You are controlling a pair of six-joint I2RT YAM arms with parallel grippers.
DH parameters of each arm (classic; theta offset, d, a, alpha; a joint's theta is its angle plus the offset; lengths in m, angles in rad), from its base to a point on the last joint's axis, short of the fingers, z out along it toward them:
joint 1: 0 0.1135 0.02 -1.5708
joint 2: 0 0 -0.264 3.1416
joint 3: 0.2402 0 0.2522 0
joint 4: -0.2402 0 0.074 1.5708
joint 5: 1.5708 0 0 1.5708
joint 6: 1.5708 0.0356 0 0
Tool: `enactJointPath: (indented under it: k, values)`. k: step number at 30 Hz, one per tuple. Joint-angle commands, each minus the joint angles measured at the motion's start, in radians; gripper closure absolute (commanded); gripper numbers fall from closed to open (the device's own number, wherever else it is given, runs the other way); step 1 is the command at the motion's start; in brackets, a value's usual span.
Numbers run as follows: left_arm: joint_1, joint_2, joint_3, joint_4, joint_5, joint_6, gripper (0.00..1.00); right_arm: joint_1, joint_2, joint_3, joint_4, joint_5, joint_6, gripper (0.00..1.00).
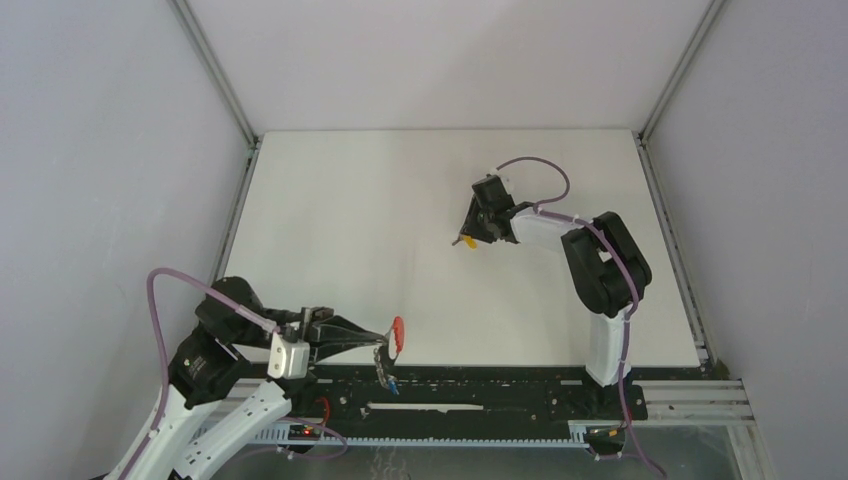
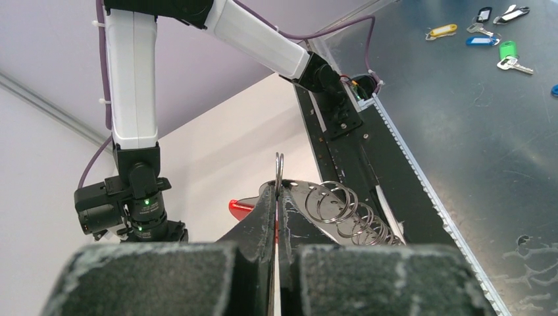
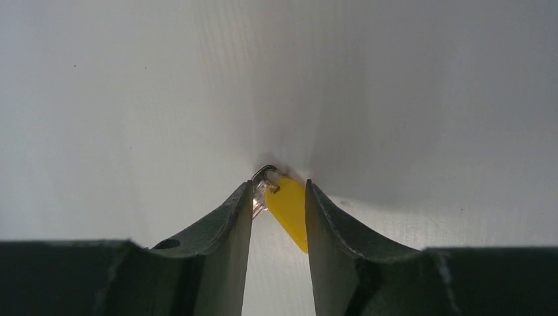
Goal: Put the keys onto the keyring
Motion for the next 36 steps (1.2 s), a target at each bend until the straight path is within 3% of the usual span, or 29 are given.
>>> enactJointPath:
  k: [1,19,28,36]
  values:
    - [-0.001,0.001,-0.015,0.055,-0.018,-0.012,1.00,-0.009,0.012,0.040,0.008,-0.005,0.024,0.58]
    - [-0.001,0.036,-0.023,0.063,-0.051,-0.005,1.00,-0.012,0.038,0.052,0.035,-0.032,0.013,0.72]
    - [0.000,0.039,-0.026,0.061,-0.047,-0.011,1.00,-0.007,0.042,0.075,0.030,-0.030,0.002,0.68]
    - [-0.001,0.038,-0.038,0.063,-0.059,-0.011,1.00,-0.003,0.067,0.103,0.018,-0.038,0.001,0.71]
